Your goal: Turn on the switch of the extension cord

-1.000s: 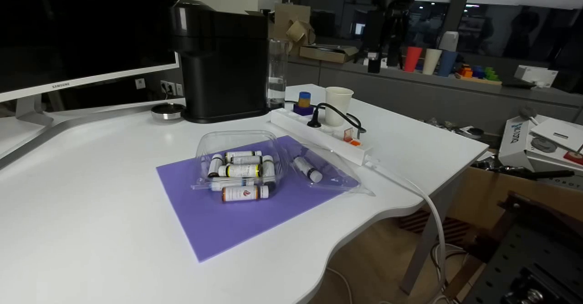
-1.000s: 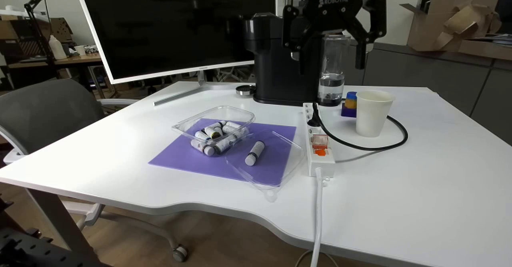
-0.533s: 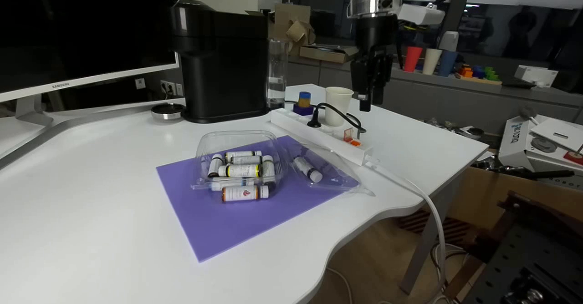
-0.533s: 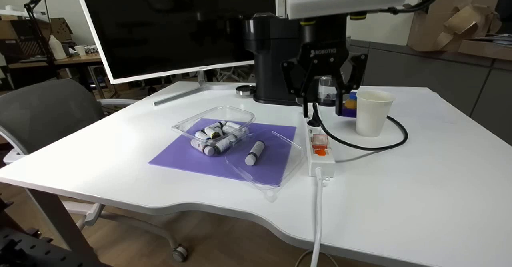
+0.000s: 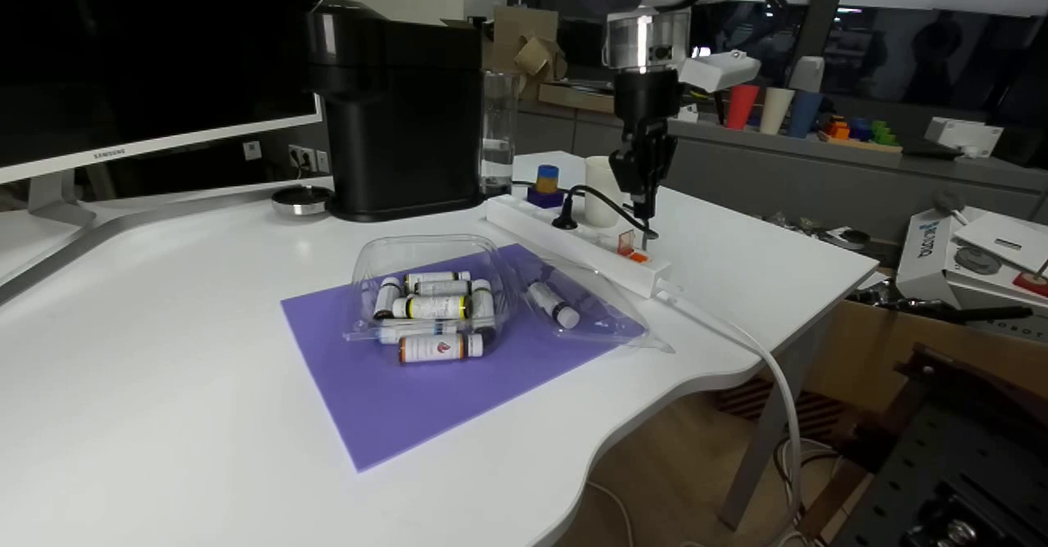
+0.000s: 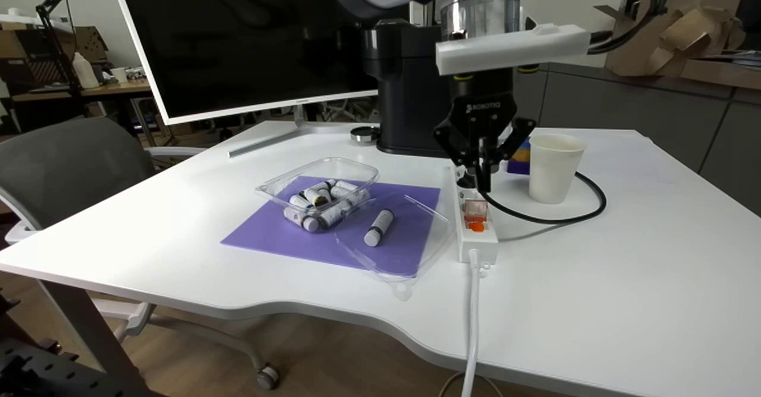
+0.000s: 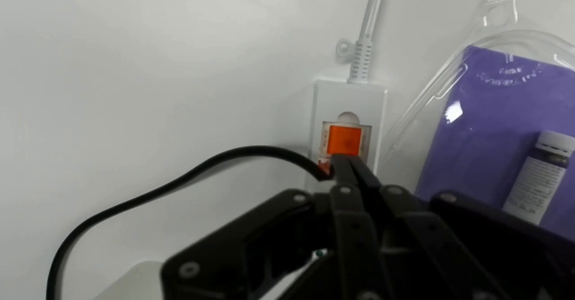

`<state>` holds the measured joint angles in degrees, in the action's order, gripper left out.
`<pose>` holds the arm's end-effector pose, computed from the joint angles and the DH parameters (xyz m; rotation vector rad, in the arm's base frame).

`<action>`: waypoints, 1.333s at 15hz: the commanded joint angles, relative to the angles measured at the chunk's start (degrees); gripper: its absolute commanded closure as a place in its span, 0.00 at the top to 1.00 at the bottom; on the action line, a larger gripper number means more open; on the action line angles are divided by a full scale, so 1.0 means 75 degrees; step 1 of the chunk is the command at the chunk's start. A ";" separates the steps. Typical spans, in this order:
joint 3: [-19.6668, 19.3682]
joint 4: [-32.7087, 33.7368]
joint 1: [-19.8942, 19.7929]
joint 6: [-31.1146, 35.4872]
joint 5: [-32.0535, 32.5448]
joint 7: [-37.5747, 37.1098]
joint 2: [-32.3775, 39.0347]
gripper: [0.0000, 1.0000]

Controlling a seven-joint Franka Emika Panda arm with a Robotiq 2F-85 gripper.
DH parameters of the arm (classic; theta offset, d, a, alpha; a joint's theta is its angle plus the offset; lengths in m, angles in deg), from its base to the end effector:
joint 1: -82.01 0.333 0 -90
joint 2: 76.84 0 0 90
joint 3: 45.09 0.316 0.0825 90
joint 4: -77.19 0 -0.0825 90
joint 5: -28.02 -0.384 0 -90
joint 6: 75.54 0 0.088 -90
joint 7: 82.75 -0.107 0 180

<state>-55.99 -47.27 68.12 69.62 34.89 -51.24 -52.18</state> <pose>0.5047 -0.2337 0.1898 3.0181 0.3525 -0.1911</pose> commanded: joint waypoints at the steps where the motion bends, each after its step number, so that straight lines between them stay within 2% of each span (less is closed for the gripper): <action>1: 0.0215 0.0215 -0.0200 -0.0094 0.0133 -0.0159 0.0180 0.00; 13: 0.0320 0.0137 -0.0448 0.0009 0.0093 -0.0151 0.0537 0.00; 20: 0.0467 0.0177 -0.0528 0.0459 0.0107 -0.0081 0.0812 0.00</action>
<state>-53.60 -46.81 65.29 72.05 34.89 -51.21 -46.86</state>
